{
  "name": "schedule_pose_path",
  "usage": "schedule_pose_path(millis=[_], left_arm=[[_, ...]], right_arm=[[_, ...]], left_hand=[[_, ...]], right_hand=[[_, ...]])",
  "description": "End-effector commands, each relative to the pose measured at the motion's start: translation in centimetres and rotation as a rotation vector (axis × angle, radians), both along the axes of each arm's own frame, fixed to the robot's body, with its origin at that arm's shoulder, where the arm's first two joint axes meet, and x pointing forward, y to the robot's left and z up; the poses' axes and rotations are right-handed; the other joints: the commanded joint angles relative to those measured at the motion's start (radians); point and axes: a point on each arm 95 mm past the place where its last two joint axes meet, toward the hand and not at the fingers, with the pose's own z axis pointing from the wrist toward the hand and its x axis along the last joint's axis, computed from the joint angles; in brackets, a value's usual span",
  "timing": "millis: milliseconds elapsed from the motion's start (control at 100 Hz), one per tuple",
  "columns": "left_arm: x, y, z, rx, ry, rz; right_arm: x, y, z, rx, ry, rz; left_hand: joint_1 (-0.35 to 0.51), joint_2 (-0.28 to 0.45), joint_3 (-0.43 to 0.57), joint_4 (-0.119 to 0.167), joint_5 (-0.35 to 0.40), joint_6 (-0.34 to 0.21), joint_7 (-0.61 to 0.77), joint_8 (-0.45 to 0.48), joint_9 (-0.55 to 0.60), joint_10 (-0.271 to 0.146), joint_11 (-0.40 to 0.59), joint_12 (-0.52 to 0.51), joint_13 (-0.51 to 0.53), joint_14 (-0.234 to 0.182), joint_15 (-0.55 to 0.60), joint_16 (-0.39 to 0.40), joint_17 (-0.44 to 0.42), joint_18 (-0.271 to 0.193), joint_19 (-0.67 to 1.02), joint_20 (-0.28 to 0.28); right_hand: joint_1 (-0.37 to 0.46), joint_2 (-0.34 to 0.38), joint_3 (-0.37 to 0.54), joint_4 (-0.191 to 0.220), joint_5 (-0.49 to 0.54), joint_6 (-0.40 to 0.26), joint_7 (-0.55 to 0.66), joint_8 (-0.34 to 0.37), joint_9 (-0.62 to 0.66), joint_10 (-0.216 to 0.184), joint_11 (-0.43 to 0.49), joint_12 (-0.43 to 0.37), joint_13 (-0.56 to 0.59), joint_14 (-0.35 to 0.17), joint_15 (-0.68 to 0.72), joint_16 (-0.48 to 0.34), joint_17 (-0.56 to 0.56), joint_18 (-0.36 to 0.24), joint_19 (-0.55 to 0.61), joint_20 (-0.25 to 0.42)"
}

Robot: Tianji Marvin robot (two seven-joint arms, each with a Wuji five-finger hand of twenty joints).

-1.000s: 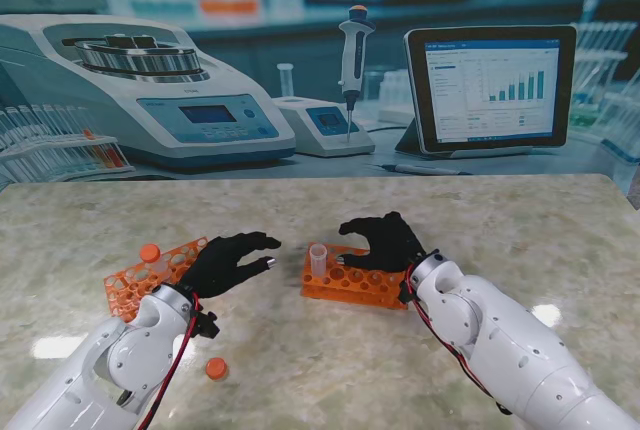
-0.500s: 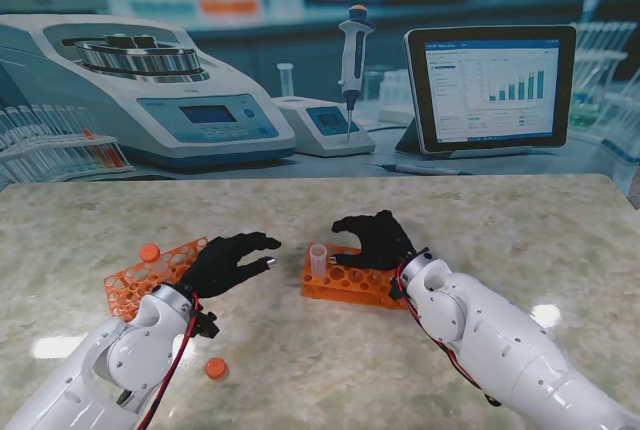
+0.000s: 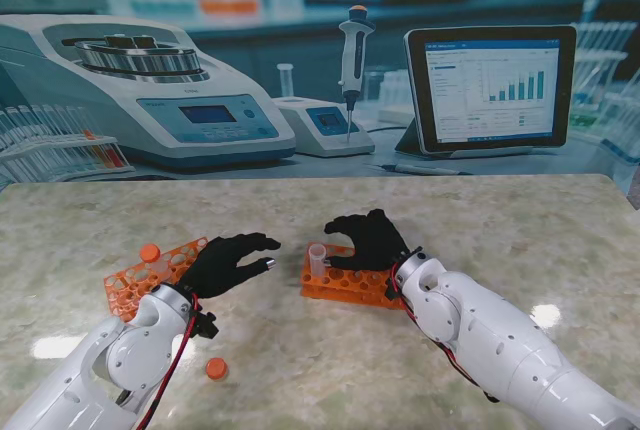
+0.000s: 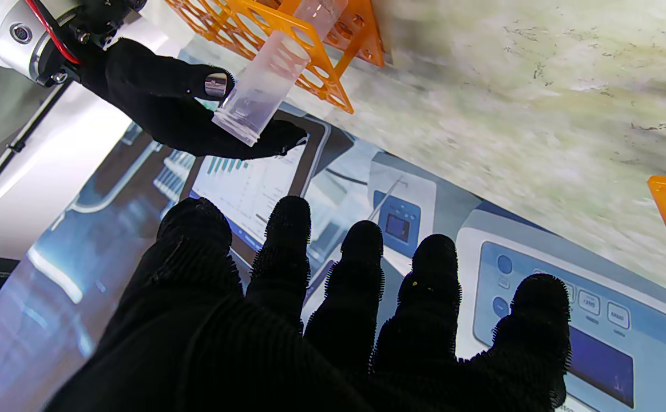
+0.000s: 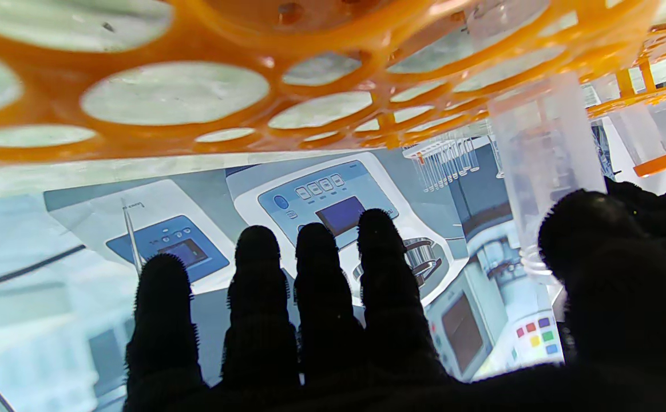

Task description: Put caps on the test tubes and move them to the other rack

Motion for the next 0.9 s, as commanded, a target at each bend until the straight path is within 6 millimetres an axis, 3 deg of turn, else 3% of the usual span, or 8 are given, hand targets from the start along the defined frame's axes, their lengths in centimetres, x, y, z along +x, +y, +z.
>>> schedule_pose_path(millis=[0,640,890], left_arm=[[-0.1,0.0,-0.1,0.003,0.005,-0.003],[-0.1,0.0,-0.1,0.011,0.010,-0.011],[-0.1,0.1,-0.2,0.012,0.009,-0.011]], right_arm=[[-0.7,0.5,-1.1,-0.014,0.027,0.011],[-1.2,1.2,-0.9,-0.066,0.092,0.011],[-1.7,0.9,-0.4,-0.067,0.087,0.025]], left_hand=[[-0.017,0.044,-0.018,-0.014,0.008,0.009,-0.014,0.004,-0.022,0.000,-0.018,-0.028,-0.020,-0.023,-0.009,-0.012,-0.018,-0.017,-0.055,-0.035],[-0.018,0.046,-0.019,-0.014,0.007,0.006,-0.013,0.006,-0.027,-0.003,-0.018,-0.028,-0.029,-0.028,-0.010,-0.014,-0.025,-0.032,-0.068,-0.029],[-0.017,0.047,-0.018,-0.014,0.008,0.005,-0.012,0.007,-0.027,-0.004,-0.018,-0.028,-0.029,-0.030,-0.010,-0.014,-0.026,-0.034,-0.072,-0.026]], right_hand=[[-0.051,-0.003,0.013,-0.017,-0.041,0.025,-0.024,-0.014,-0.032,0.026,-0.017,-0.010,-0.036,0.004,-0.028,-0.015,-0.022,0.015,-0.002,-0.026],[-0.117,0.077,-0.044,-0.018,-0.075,0.082,-0.058,-0.026,-0.089,0.071,-0.028,-0.015,-0.100,0.041,-0.036,-0.019,-0.055,0.020,-0.012,-0.041],[-0.131,0.082,-0.043,-0.017,-0.072,0.081,-0.065,-0.025,-0.092,0.070,-0.027,-0.015,-0.107,0.045,-0.032,-0.018,-0.058,0.023,-0.013,-0.046]])
